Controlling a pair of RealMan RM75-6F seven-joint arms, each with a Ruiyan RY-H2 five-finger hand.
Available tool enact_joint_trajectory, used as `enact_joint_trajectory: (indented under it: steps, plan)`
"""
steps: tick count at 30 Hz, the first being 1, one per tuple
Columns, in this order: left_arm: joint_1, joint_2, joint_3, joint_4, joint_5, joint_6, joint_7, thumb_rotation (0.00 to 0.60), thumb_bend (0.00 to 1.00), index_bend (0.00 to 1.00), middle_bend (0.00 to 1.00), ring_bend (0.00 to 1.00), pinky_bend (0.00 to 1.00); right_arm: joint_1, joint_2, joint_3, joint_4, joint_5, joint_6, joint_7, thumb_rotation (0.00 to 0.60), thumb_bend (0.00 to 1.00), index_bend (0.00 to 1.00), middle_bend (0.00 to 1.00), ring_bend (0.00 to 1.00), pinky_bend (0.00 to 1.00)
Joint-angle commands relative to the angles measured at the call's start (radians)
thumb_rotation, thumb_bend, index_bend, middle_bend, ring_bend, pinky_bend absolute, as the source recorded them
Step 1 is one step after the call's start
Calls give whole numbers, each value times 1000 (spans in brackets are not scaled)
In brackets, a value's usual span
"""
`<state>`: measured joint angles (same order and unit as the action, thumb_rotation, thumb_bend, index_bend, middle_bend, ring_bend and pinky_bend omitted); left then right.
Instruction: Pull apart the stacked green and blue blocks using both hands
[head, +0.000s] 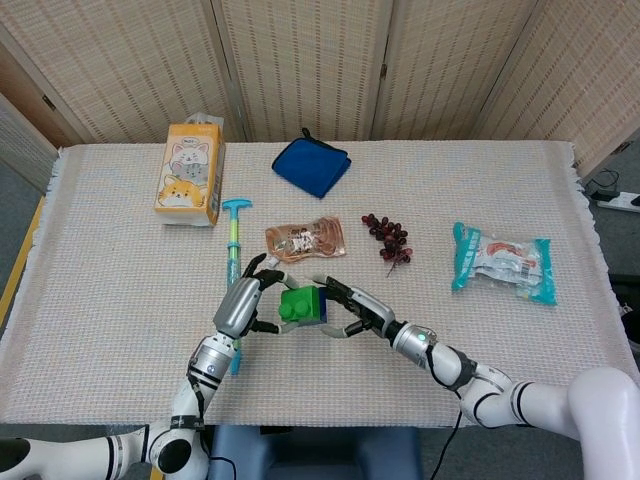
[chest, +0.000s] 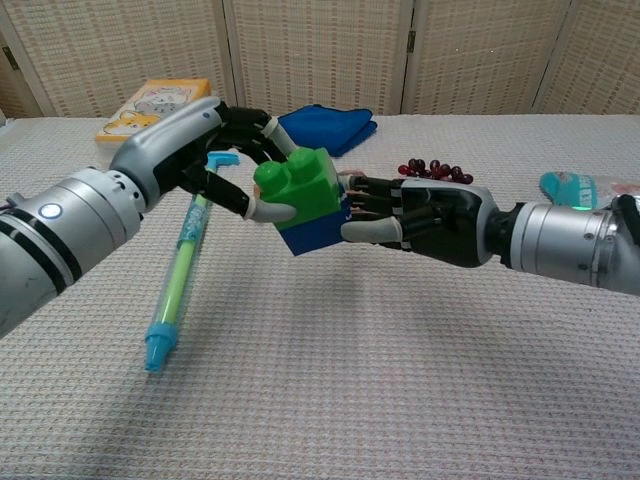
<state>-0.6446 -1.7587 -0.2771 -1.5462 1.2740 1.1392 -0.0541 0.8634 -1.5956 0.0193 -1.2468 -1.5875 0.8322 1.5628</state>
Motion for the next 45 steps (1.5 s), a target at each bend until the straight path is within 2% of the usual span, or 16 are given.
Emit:
enact_joint_trajectory:
  steps: [1, 4, 10, 17, 21, 24, 33, 45]
  plan:
    - [-1, 2, 2, -1, -2, -3, -1, 600, 398, 654, 880, 345, 0, 17, -2, 21, -2, 19, -19, -9, 600, 340, 126, 11, 28, 0]
    - [1, 2, 2, -6, -5, -2, -8, 600, 398, 653, 880, 344, 0, 12, -13, 34, -3, 42, -14, -41, 600, 340, 210, 51, 63, 0]
    - [-1, 2, 2, -6, -2, -1, -22, 600, 398, 653, 880, 345, 0, 7, -19, 42, -22, 69, -26, -93, 600, 340, 311, 93, 102, 0]
    - [-1, -3, 3, -8, 7, 10, -32, 600, 398, 653, 880, 348, 0, -14, -43, 70, -22, 123, -18, -176, 600, 340, 514, 289, 276, 105]
    - [0, -5, 4, -5, 11, 17, -37, 600, 398, 653, 880, 350, 0, -27, -55, 88, -26, 148, -11, -213, 600, 340, 602, 415, 441, 206]
    - [0, -7, 3, -3, 10, 19, -41, 600, 398, 653, 880, 350, 0, -36, -65, 101, -25, 164, -6, -235, 600, 340, 651, 458, 495, 255]
    - [5, -34, -4, 8, 23, 45, -88, 600, 398, 658, 880, 360, 0, -49, -87, 121, -11, 183, -15, -287, 600, 340, 755, 536, 569, 277]
    - [5, -58, -22, 14, 46, 76, -151, 600, 398, 662, 880, 366, 0, -67, -107, 133, 14, 185, -23, -320, 600, 340, 776, 553, 586, 280]
